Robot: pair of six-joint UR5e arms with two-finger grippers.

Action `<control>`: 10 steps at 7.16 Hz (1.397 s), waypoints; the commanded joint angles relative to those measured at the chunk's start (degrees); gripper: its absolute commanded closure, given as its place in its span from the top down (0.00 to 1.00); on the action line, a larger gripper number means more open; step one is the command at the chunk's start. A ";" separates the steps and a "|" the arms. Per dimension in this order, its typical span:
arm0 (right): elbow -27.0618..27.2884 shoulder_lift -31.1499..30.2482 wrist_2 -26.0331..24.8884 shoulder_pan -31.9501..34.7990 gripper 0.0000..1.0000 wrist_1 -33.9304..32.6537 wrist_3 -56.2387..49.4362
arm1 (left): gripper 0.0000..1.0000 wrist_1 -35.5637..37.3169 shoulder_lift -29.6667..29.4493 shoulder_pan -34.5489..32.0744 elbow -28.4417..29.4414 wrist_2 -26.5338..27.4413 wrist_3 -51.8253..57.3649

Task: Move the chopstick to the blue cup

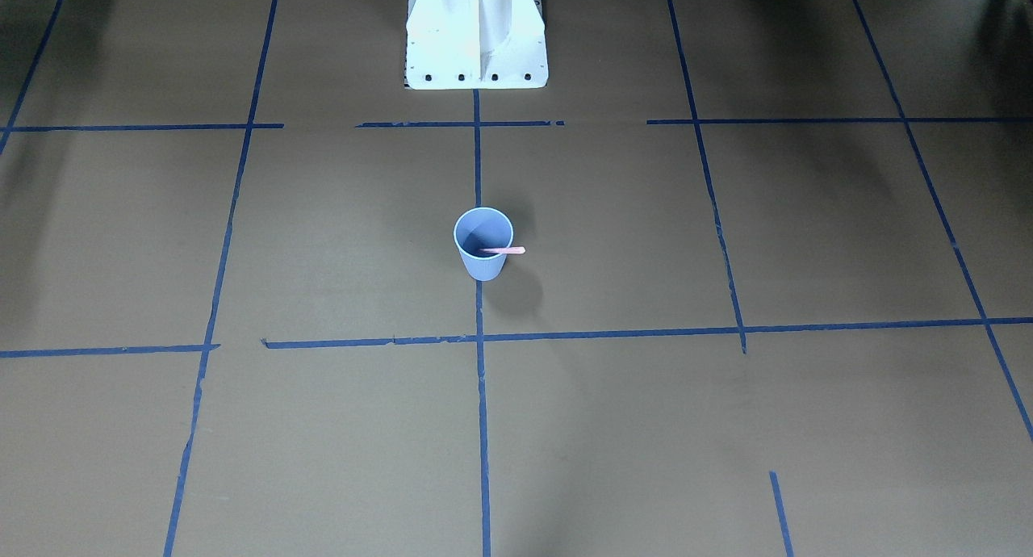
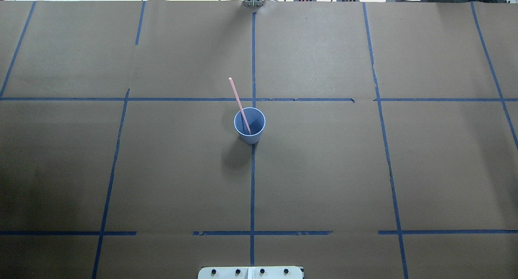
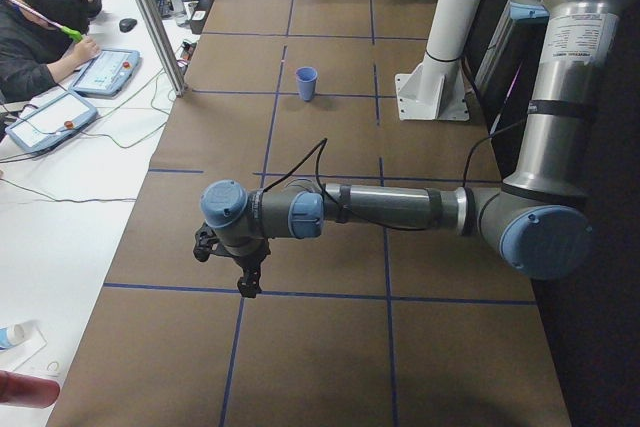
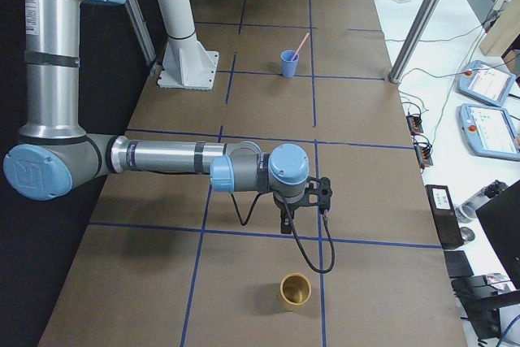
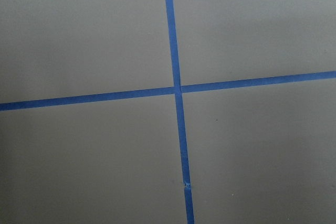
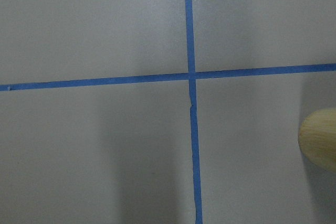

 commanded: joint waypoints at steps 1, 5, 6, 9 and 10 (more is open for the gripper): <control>0.22 0.05 -0.15 0.07 1.00 -0.04 0.01 | 1.00 -0.01 0.92 -0.10 0.01 -0.09 0.11; 0.22 -0.03 -0.32 0.07 1.00 -0.04 0.01 | 1.00 -0.27 2.25 -1.58 -0.16 -0.09 0.11; 0.31 0.05 -0.32 0.07 1.00 -0.04 0.01 | 1.00 -0.27 2.25 -2.55 -0.42 -0.09 0.11; 0.31 0.06 -0.32 0.07 1.00 -0.04 0.01 | 1.00 -0.27 2.25 -2.82 -0.43 -0.09 0.11; 0.31 0.06 -0.32 0.07 1.00 -0.04 0.01 | 1.00 -0.27 2.34 -2.82 -0.43 -0.09 0.11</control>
